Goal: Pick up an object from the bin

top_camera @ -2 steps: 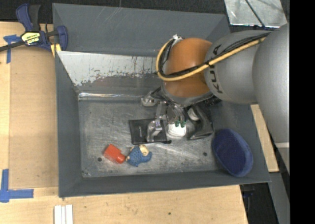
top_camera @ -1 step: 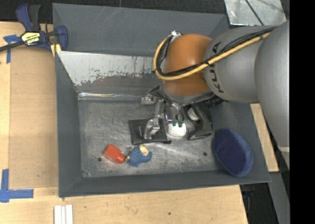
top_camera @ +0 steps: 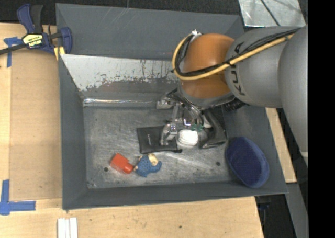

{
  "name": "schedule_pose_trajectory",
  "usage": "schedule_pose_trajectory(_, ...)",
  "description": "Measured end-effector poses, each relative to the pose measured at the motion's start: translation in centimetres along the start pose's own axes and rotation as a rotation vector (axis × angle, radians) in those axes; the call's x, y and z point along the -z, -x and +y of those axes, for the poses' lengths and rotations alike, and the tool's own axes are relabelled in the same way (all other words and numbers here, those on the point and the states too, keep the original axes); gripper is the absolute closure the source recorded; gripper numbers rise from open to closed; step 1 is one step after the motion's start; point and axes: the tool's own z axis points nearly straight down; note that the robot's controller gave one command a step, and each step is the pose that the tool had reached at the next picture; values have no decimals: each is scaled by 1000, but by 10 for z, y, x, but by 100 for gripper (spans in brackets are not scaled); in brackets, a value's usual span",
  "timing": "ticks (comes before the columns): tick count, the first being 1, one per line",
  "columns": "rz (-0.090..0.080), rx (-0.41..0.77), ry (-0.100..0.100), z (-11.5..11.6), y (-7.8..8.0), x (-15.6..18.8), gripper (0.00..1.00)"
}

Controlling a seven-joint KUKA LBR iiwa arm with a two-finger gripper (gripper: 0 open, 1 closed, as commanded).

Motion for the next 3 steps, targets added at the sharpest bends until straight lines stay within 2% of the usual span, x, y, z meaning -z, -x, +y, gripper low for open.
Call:
schedule_pose_trajectory(1,-1,-7,2,0,-7,-26,0)
schedule_pose_trajectory(2,1,-7,1,0,-5,-24,0)
schedule_pose_trajectory(3,-15,-9,3,0,0,-20,100)
